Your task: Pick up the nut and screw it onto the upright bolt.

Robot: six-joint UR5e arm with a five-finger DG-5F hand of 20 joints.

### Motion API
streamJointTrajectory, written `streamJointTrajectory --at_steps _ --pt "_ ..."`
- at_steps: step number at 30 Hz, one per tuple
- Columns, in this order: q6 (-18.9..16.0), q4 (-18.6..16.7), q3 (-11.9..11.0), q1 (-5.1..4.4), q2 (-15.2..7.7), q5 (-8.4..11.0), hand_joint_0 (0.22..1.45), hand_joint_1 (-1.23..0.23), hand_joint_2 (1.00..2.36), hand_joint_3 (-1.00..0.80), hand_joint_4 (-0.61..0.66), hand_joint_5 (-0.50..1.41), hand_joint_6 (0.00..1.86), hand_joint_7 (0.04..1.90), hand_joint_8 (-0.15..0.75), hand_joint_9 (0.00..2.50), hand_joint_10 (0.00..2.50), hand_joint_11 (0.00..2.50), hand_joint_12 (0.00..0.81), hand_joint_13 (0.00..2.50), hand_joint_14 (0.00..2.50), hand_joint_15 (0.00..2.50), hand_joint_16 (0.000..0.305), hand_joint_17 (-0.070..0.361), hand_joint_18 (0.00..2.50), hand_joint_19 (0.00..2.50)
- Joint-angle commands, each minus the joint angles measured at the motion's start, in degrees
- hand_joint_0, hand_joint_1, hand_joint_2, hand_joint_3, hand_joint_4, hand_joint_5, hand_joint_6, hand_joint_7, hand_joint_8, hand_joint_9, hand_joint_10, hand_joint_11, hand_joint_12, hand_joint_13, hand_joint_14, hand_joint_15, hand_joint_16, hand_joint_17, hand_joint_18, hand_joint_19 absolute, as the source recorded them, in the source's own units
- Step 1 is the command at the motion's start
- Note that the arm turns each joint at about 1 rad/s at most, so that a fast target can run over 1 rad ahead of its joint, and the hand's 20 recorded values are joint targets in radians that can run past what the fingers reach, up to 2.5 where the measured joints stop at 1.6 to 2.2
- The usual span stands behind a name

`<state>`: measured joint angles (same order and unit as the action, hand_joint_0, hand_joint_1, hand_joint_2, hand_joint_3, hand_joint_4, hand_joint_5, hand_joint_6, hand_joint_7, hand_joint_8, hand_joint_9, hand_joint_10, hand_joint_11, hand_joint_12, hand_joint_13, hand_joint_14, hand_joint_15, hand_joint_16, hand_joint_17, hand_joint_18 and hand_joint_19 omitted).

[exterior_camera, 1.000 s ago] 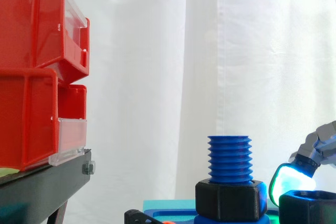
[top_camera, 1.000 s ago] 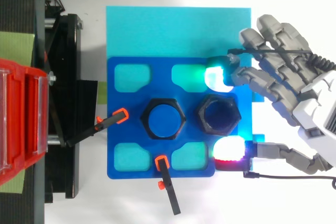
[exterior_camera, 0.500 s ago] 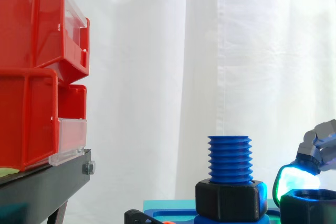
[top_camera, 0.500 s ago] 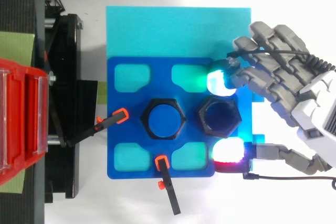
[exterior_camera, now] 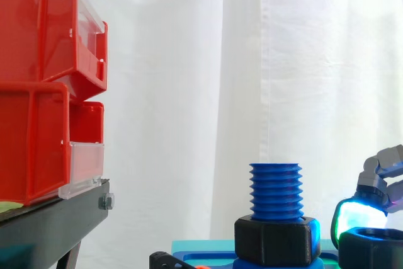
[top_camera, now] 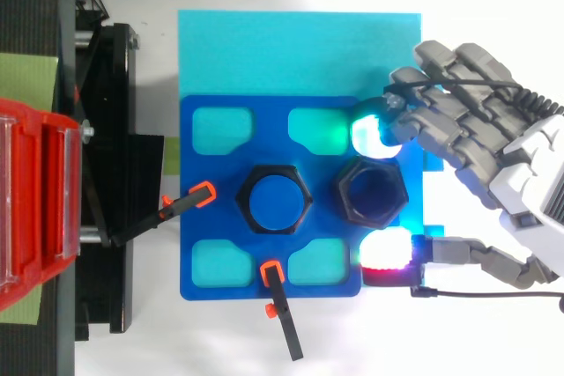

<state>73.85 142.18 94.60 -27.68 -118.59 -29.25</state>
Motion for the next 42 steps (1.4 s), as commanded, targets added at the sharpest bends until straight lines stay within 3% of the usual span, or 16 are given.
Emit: streamJointTrajectory --at_steps 1,4,10,13,21,25,26,27,32,35,36,42 --pt "-3.0 4.5 -1.4 0.26 0.3 -0.37 0.5 -0.72 1.0 -0.5 0.28 -0.19 0.5 1.21 0.305 0.42 0.0 0.0 0.307 0.31 0.0 0.0 0.034 0.077 0.2 0.0" --pt "-7.4 9.5 -2.1 0.43 1.4 -0.81 0.5 -0.72 1.0 -0.5 0.29 -0.19 0.5 1.21 0.305 0.42 0.0 0.0 0.307 0.32 0.0 0.0 0.034 0.076 0.21 0.0" --pt "-12.7 14.8 -2.5 0.7 2.8 -0.81 0.5 -0.7 1.0 -0.5 0.29 -0.19 0.5 1.21 0.306 0.43 0.0 0.0 0.307 0.33 0.0 0.0 0.034 0.076 0.21 0.0" --pt "-13.6 16.2 -2.6 0.78 4.0 -0.81 0.5 -0.7 1.0 -0.5 0.29 -0.19 0.5 1.21 0.306 0.43 0.0 0.0 0.306 0.33 0.0 0.0 0.034 0.075 0.22 0.0" --pt "-11.7 17.4 -3.5 1.93 8.8 -0.9 0.5 -0.69 1.0 -0.5 0.29 -0.19 0.5 1.21 0.306 0.43 0.0 0.0 0.303 0.34 0.0 0.0 0.033 0.075 0.23 0.0" --pt "-10.0 21.2 -7.8 3.24 8.9 -2.92 0.5 -0.69 1.0 -0.5 0.29 -0.19 0.5 1.2 0.309 0.44 0.0 0.01 0.302 0.34 0.0 0.0 0.033 0.074 0.24 0.0" --pt "-10.0 21.2 -7.8 3.24 8.9 -2.92 0.5 -0.69 1.0 -0.5 0.29 -0.19 0.5 1.21 0.308 0.44 0.0 0.01 0.302 0.34 0.0 0.0 0.033 0.074 0.24 0.0" --pt "-9.6 21.6 -8.5 3.6 8.9 -4.15 0.5 -0.69 1.0 -0.5 0.28 -0.19 0.5 1.21 0.309 0.44 0.0 0.01 0.302 0.34 0.0 0.0 0.033 0.074 0.24 0.0" --pt "-5.8 17.7 -8.7 4.47 8.8 -8.46 0.5 -0.69 1.0 -0.5 0.28 -0.19 0.5 1.21 0.307 0.44 0.0 0.01 0.301 0.35 0.0 0.0 0.033 0.074 0.24 0.0" --pt "-4.0 13.4 -8.7 4.91 8.2 -10.22 0.5 -0.69 1.0 -0.5 0.29 -0.19 0.5 1.21 0.308 0.44 0.0 0.0 0.301 0.35 0.0 0.0 0.033 0.074 0.25 0.0" --pt "-3.7 11.2 -9.0 5.27 6.8 -11.1 0.5 -0.69 1.0 -0.5 0.28 -0.19 0.5 1.2 0.307 0.44 0.0 0.02 0.301 0.35 0.0 0.0 0.033 0.073 0.25 0.0" --pt "-3.7 10.5 -12.6 6.14 3.2 -13.47 0.5 -0.69 1.0 -0.5 0.28 -0.19 0.5 1.2 0.307 0.45 0.0 0.01 0.301 0.35 0.0 0.0 0.033 0.073 0.25 0.0"
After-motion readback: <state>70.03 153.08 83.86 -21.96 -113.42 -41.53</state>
